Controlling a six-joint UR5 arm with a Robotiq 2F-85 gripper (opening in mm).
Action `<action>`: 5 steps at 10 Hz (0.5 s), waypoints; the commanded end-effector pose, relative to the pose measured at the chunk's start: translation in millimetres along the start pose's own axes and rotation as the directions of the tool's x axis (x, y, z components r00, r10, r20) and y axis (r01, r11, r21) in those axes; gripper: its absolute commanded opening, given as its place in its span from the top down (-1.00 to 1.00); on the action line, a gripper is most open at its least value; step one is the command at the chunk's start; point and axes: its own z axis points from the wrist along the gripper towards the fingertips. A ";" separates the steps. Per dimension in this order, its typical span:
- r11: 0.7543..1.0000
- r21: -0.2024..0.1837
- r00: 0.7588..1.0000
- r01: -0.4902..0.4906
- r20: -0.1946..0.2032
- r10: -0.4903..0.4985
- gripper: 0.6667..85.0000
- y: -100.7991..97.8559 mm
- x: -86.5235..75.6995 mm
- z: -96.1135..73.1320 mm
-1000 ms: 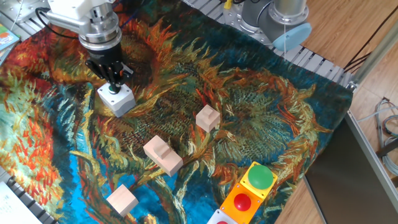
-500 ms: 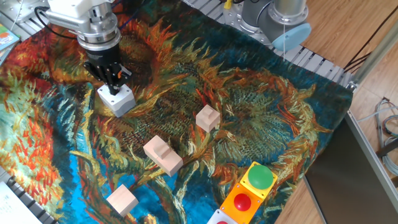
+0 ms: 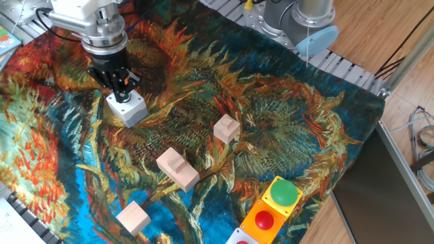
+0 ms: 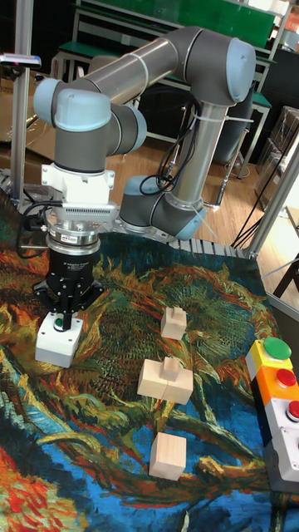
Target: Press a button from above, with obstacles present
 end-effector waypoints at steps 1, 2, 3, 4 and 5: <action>1.000 -0.008 1.000 -0.003 0.018 0.003 0.98 -2.6 4.1 1.1; 1.000 -0.016 1.000 -0.001 0.021 0.001 0.98 -0.8 6.0 0.9; 1.000 -0.019 1.000 -0.002 0.022 0.002 0.98 -0.4 8.3 0.9; 1.000 -0.023 1.000 -0.004 0.025 0.004 0.98 0.7 9.6 1.3; 1.000 -0.023 1.000 -0.005 0.025 0.006 0.98 0.9 11.0 1.3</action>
